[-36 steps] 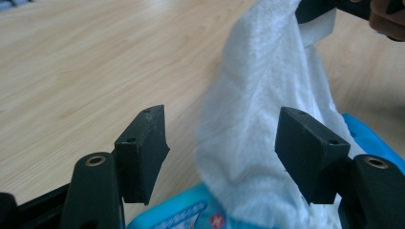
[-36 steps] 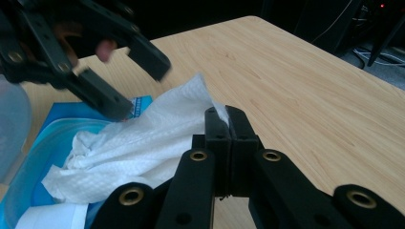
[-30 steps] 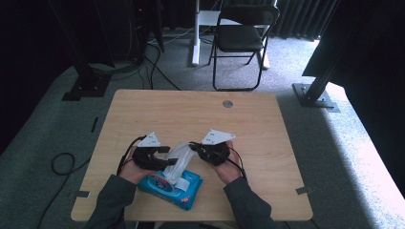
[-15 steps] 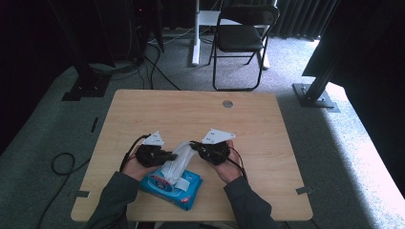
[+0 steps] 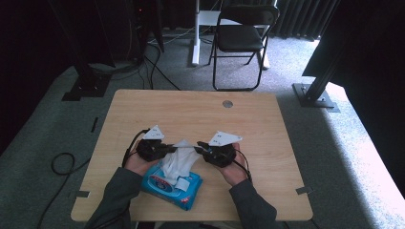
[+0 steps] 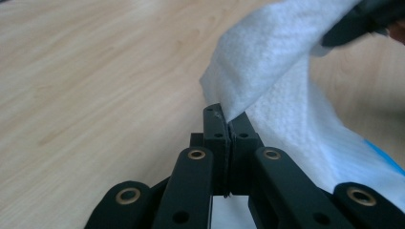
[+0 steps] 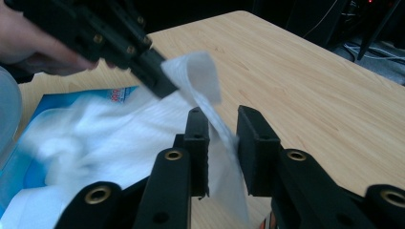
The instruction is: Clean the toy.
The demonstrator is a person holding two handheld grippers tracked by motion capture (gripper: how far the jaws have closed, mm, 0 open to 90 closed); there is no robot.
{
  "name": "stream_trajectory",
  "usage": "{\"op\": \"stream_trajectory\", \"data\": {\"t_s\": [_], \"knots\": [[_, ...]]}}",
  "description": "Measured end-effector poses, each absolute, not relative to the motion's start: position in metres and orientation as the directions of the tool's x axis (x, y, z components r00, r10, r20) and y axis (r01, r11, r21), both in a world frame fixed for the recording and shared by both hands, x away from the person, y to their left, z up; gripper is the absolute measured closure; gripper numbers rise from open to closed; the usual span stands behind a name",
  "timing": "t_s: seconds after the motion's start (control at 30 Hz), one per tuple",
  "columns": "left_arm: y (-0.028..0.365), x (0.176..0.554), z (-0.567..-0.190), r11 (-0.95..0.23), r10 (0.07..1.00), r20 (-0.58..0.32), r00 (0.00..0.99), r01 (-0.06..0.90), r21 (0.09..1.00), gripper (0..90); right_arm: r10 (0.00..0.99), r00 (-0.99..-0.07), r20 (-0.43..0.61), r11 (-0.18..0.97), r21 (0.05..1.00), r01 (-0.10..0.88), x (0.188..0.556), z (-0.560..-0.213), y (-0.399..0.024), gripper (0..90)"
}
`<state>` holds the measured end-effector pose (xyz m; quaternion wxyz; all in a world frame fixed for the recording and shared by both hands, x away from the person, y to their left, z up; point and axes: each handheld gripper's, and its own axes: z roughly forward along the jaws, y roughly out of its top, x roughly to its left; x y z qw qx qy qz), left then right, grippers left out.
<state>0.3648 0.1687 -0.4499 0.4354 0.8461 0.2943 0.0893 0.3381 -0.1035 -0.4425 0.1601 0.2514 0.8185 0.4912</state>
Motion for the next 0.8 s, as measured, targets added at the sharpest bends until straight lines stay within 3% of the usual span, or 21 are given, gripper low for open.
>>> {"op": "stream_trajectory", "data": {"t_s": [0.6, 0.8], "knots": [[0.161, 0.381, -0.44, -0.425, 0.583, -0.106, 0.806, 0.413, 0.806, 89.1, 0.611, -0.791, 0.027, 0.366, 0.877, 0.312, 0.335, -0.459, -0.132, 63.1], [0.159, 0.387, -0.439, -0.427, 0.586, -0.103, 0.803, 0.415, 0.803, 89.1, 0.645, -0.763, 0.035, 0.354, 0.871, 0.339, 0.335, -0.467, -0.141, 54.7]]}}
